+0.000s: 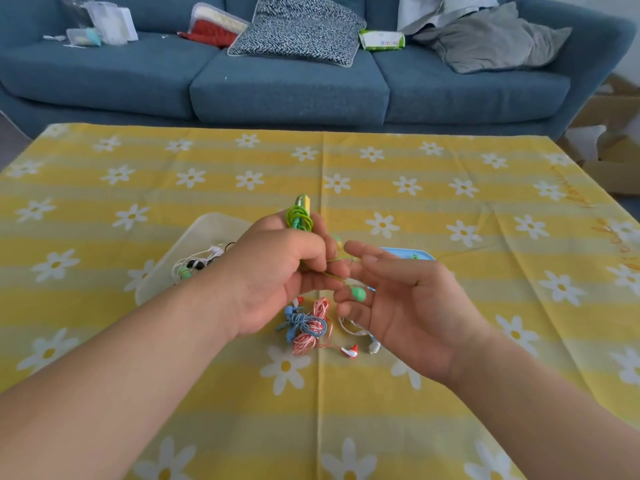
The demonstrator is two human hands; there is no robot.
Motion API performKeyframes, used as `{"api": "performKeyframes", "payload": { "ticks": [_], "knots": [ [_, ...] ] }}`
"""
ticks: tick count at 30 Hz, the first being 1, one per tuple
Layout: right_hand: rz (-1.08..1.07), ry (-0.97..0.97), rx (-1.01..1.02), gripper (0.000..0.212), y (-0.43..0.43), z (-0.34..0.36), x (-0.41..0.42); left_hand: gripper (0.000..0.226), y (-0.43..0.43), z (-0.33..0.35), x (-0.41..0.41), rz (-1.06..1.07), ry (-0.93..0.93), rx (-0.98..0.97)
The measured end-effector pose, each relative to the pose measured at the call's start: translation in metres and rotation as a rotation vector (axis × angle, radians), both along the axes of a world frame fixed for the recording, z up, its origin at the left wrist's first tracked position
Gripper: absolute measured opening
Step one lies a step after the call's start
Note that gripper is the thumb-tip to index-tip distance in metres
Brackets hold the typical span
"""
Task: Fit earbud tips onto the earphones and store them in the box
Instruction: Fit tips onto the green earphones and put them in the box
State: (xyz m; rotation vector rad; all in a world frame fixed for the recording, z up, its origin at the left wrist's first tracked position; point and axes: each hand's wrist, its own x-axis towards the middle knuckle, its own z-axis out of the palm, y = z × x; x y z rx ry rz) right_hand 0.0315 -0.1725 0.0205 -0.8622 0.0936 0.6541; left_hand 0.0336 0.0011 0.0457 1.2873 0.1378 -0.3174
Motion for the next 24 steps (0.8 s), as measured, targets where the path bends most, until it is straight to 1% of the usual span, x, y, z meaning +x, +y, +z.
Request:
{"api": "performKeyframes", "payload": {
  "ticks": [3,7,11,13,16,18,20,22,24],
  "knots": [
    [0.019,0.044,-0.045,0.049,0.0003,-0.0005,-0.0001,0.043,-0.0019,0.0004,-0.002,-0.058,0.017,-0.031],
    [0.105,0.06,-0.147,0.039,-0.0024,-0.0042,-0.0011,0.049,-0.0032,0.002,-0.0024,-0.093,0.008,-0.098],
    [0.203,-0.024,-0.278,0.029,-0.0054,-0.0053,-0.0024,0.062,-0.0044,0.0047,-0.0017,-0.046,0.01,-0.143],
    [0.221,-0.074,-0.37,0.03,-0.0061,-0.0052,-0.0033,0.063,-0.0044,0.0053,-0.0001,0.004,-0.005,-0.147],
    [0.181,-0.159,-0.482,0.034,-0.0059,-0.0038,-0.0036,0.057,-0.0046,0.0032,0.0021,0.078,-0.031,-0.105],
    [0.142,-0.158,-0.473,0.033,-0.0068,-0.0029,-0.002,0.048,-0.0049,0.0015,0.003,0.139,-0.035,-0.091],
    [0.1,-0.068,-0.378,0.032,-0.0077,-0.0017,-0.0012,0.04,-0.0048,0.0,0.0042,0.191,-0.041,-0.091],
    [0.047,0.029,-0.302,0.027,-0.006,-0.0001,-0.0022,0.034,-0.0043,-0.0021,0.0044,0.215,-0.049,-0.082],
    [-0.018,0.059,-0.267,0.024,-0.0035,-0.0002,-0.0028,0.028,-0.0042,-0.0041,0.0038,0.219,-0.049,-0.074]
  ]
}}
